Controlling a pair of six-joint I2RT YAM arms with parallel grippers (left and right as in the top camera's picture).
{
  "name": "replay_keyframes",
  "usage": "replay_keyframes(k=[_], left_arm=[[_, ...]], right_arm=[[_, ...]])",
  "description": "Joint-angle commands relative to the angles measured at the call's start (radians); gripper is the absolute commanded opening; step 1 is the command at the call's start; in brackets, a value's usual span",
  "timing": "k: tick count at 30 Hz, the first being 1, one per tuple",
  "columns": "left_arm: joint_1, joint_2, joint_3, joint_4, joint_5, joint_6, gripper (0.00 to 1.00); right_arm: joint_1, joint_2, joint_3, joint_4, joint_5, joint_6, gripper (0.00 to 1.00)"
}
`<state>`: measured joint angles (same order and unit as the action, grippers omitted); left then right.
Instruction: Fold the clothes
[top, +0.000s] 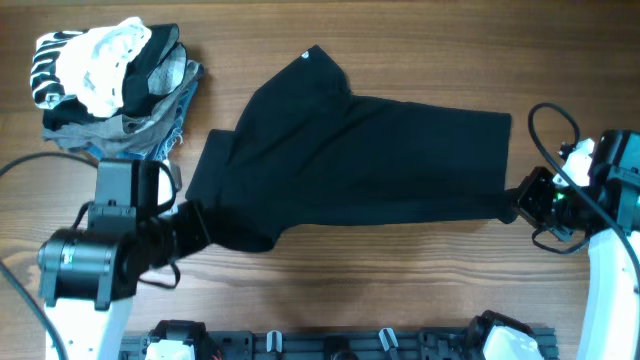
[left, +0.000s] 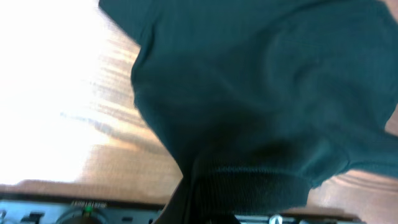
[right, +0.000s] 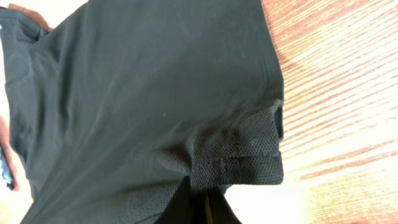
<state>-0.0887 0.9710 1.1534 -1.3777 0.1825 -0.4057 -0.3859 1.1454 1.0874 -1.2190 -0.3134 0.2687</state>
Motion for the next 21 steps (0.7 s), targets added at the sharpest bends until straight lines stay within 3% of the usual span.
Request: replay_keyframes(k=[1,5,10,11,12,13,14,16,19,21], left_arm=[[-0.017,0.087,0.016,0.088,-0.027,0.006,0.04],[-0.114,0.288,0.016,0.278,-0.037,0.044,0.04],[-0.138,0.55,0.016,0.46,-0.198,0.043,0.04],[-0.138,0.588,0.016,0.529,-0.223,0.043,0.08],[-0.135,0.616,0.016,0.595,-0.238,0.043,0.21],[-0.132,0.629,0.016,0.637,-0.238,0.043,0.27],[-0.127,0.632,0.016,0.673,-0.237,0.043,0.48],[-0.122,0.617,0.048,0.653,-0.236,0.075,0.61],[-0.123,0.579,0.134,0.59,-0.221,0.197,0.69],[-0.123,0.572,0.198,0.592,-0.13,0.297,0.73]], right_arm=[[0.003,0.072,0.014,0.034,-0.001,0.023,0.04],[0.003,0.217,0.014,0.142,-0.003,0.031,0.04],[0.003,0.357,0.014,0.335,-0.079,0.023,0.04],[0.003,0.38,0.014,0.375,-0.099,0.023,0.1],[0.003,0.398,0.014,0.418,-0.106,0.02,0.35],[0.003,0.41,0.014,0.451,-0.106,0.018,0.49],[0.003,0.415,0.014,0.472,-0.106,0.018,0.55],[0.002,0.411,0.015,0.486,-0.106,-0.003,0.57],[0.002,0.394,0.025,0.477,-0.103,-0.033,0.55],[0.015,0.388,0.092,0.43,-0.103,-0.058,0.53]])
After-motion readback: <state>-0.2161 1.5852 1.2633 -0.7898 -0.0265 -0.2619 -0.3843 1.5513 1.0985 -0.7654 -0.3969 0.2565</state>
